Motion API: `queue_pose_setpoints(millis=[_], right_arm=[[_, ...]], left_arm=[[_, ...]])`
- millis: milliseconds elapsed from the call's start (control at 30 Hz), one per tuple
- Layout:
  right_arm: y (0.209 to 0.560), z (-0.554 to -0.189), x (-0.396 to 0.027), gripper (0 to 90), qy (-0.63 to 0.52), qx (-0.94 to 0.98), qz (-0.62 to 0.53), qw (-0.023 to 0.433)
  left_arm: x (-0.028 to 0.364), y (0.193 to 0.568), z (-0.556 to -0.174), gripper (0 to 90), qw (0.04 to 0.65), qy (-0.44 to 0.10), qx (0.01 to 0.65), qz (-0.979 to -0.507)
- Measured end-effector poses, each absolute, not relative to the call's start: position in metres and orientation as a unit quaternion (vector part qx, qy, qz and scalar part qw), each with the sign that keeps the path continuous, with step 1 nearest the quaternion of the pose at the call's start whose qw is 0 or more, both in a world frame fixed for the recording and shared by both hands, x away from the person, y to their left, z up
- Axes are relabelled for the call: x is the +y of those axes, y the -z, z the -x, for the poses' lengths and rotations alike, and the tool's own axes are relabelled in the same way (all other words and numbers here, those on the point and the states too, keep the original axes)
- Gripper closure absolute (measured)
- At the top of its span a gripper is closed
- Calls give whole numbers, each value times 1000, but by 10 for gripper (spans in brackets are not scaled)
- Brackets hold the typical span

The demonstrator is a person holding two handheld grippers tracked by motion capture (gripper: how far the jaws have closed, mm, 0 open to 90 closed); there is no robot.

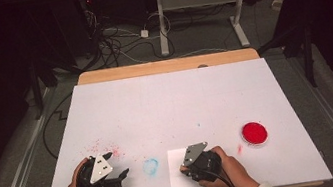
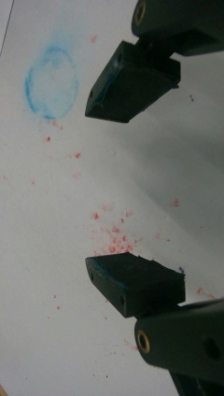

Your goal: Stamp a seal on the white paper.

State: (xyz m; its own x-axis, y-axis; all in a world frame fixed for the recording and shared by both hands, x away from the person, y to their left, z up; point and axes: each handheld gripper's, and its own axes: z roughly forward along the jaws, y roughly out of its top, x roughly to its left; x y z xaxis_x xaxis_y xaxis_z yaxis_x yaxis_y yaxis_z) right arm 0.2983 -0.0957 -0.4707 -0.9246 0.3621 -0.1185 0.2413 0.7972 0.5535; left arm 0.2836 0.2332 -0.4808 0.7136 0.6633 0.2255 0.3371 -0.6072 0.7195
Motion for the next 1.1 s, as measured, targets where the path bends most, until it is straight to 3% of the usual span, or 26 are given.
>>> queue_pose_setpoints(millis=[1100], right_arm=[[426, -301, -126, 763, -343, 912, -173, 143]], left_arm=[[238, 482, -286, 234, 342, -235, 298, -859]])
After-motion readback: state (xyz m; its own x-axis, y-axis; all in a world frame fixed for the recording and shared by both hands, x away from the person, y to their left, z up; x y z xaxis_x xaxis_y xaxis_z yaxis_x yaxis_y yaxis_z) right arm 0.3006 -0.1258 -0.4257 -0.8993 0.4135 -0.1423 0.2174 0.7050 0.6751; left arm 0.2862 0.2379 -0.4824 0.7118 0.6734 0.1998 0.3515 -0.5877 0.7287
